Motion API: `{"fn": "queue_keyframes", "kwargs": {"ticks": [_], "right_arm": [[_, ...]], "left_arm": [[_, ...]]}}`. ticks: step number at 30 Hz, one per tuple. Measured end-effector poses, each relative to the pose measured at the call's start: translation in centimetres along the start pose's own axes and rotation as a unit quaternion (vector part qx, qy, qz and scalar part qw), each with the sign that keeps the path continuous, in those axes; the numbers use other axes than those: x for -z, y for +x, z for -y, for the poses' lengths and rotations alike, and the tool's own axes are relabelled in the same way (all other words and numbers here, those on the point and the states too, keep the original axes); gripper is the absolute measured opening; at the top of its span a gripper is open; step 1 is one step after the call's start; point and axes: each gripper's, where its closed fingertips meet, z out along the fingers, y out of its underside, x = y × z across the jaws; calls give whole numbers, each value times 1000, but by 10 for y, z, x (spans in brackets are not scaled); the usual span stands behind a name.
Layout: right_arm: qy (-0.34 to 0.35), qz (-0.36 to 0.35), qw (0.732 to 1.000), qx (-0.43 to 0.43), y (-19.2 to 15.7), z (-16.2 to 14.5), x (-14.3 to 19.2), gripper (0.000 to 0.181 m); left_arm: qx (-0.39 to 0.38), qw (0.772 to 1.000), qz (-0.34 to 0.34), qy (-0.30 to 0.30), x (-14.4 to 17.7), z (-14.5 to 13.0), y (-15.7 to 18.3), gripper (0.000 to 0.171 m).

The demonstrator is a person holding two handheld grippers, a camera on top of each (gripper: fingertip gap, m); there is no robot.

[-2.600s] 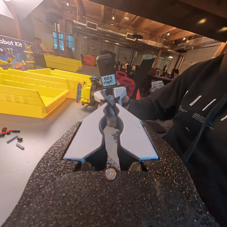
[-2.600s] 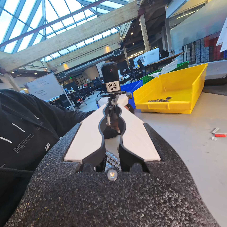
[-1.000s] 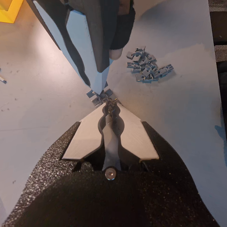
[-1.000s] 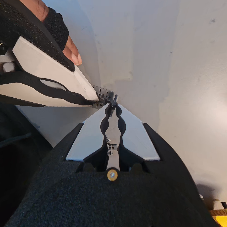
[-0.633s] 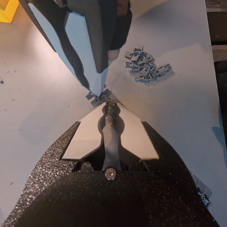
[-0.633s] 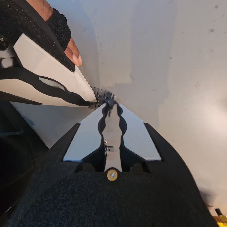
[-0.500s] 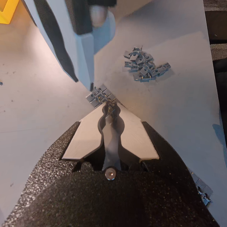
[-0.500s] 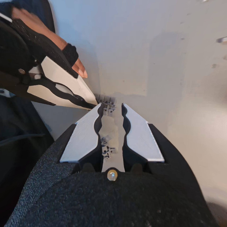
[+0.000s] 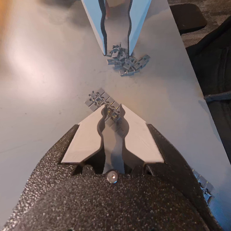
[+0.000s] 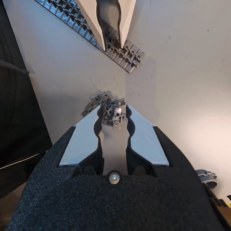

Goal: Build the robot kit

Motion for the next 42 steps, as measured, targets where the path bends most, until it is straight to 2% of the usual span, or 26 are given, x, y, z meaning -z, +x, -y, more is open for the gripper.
{"fn": "queue_keyframes", "kwargs": {"ticks": [3,8,12,16,19,21,24,28,30,32,34,36,37,40,42], "right_arm": [[1,10,1000,-8,1,-6,-4,38],[2,17,1000,3,1,-18,3,36],[6,6,1000,7,4,-26,1,17],[32,1,999,26,1,-22,8,17],[64,-33,995,74,1,-6,23,16],[77,-75,984,141,-1,9,33,16],[72,-131,955,255,-10,31,38,16],[61,-172,915,359,-23,54,37,17],[58,-186,900,389,-25,62,37,17],[68,-192,892,403,-28,70,40,17],[79,-195,888,409,-28,74,44,16],[112,-202,888,397,-29,81,51,17],[140,-198,899,366,-28,85,56,18],[263,-148,931,206,-25,97,75,36],[352,-105,925,95,-20,103,86,36]], "left_arm": [[-1,1000,4,23,2,8,0,19],[-5,1000,17,20,-1,7,-4,19],[-2,1000,20,22,-2,7,-6,19],[6,999,23,46,2,16,-7,19],[38,995,-6,96,8,34,0,20],[80,985,-44,145,16,50,6,21],[164,955,-116,217,30,73,11,25],[234,919,-212,237,34,80,24,26],[232,919,-227,224,31,78,31,24],[221,930,-206,210,26,75,30,15],[211,930,-204,222,30,78,31,5],[201,930,-192,241,36,82,27,3],[196,929,-185,255,39,85,24,1],[179,916,-176,314,56,96,19,1],[175,900,-173,359,69,105,15,0]]}}
